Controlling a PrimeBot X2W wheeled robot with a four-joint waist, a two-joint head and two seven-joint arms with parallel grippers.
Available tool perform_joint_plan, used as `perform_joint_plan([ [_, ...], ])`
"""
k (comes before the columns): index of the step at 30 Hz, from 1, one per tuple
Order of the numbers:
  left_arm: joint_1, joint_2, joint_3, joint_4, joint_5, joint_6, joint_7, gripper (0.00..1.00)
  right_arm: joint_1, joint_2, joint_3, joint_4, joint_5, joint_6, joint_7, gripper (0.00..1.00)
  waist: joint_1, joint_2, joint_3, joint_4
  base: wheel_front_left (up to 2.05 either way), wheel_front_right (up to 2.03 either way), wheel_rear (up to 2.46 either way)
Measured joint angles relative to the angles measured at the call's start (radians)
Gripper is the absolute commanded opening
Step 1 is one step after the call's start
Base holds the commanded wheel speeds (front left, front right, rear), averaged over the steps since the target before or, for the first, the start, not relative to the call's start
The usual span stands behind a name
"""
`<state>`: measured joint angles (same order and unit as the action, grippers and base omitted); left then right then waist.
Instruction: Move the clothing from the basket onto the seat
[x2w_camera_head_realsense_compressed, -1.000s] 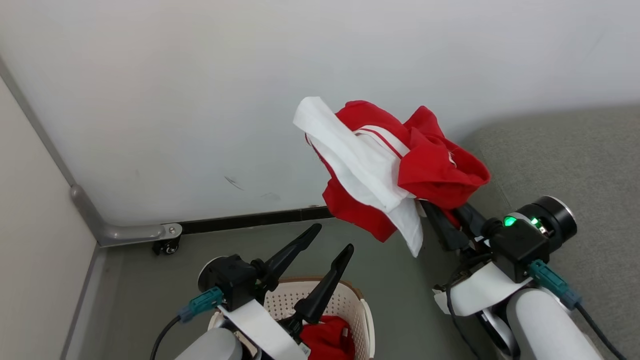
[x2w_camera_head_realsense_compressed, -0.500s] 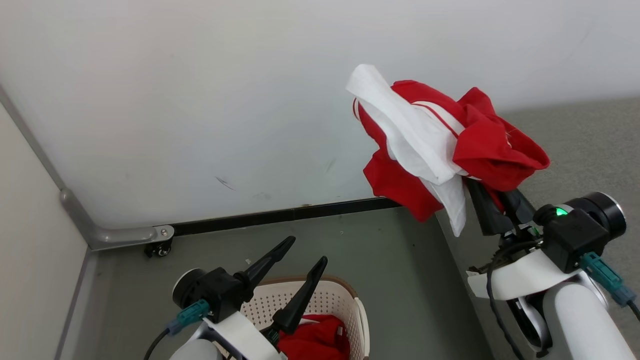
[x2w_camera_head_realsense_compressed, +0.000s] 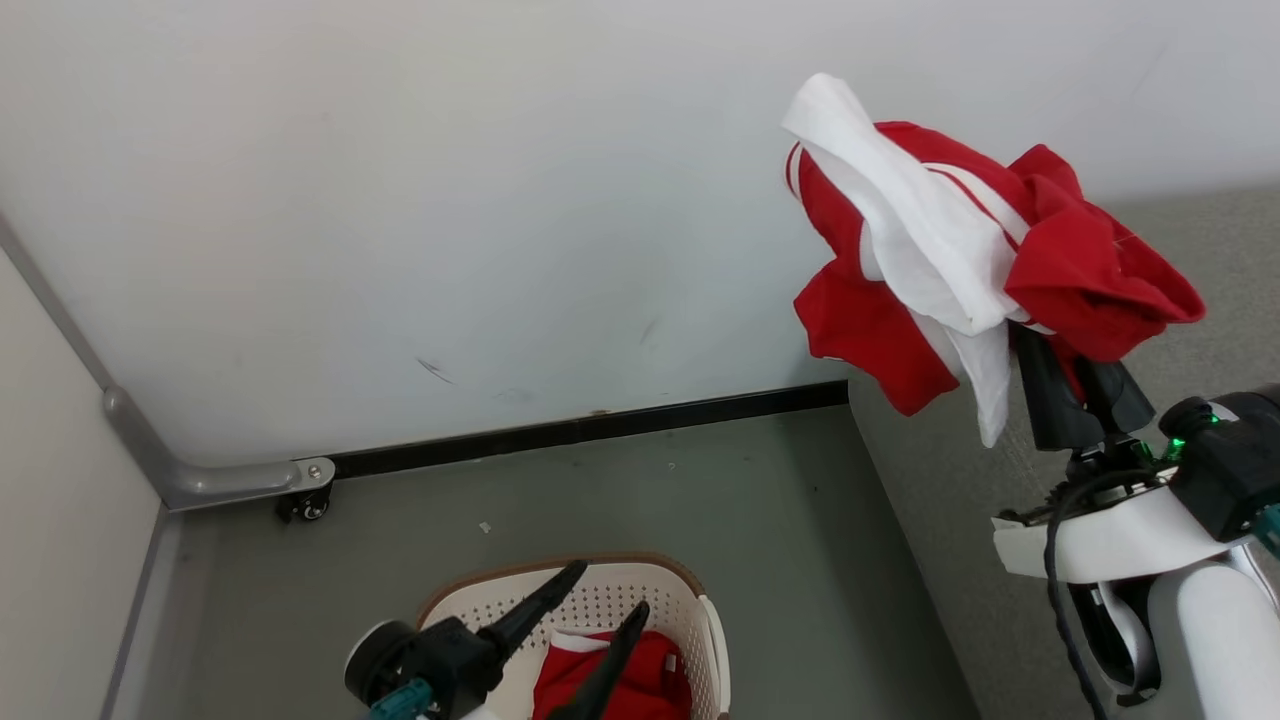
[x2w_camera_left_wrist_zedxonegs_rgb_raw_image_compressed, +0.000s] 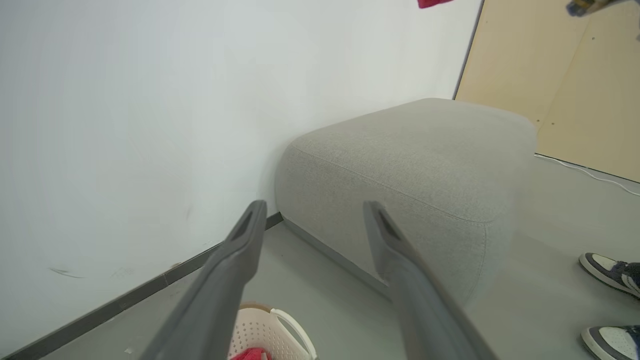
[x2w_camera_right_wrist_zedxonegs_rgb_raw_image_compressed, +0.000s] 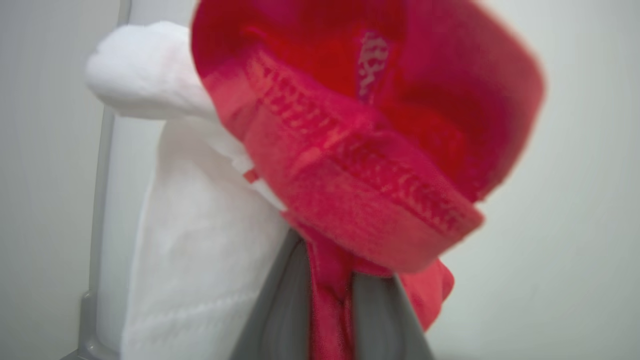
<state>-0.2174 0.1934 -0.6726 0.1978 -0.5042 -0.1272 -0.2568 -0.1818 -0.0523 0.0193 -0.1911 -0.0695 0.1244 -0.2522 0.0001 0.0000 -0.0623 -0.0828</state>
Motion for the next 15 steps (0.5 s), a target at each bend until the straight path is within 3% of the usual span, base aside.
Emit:
perform_joint_plan([
  [15, 0.087, -0.016, -0.015, 0.019, 0.082, 0.000, 0.000, 1.00, 0.077, 0.009, -0.109, -0.029, 0.031, 0.000, 0.000, 0.00, 0.0000, 0.0000, -0.004, -0.033, 0.00, 0.00, 0.00],
])
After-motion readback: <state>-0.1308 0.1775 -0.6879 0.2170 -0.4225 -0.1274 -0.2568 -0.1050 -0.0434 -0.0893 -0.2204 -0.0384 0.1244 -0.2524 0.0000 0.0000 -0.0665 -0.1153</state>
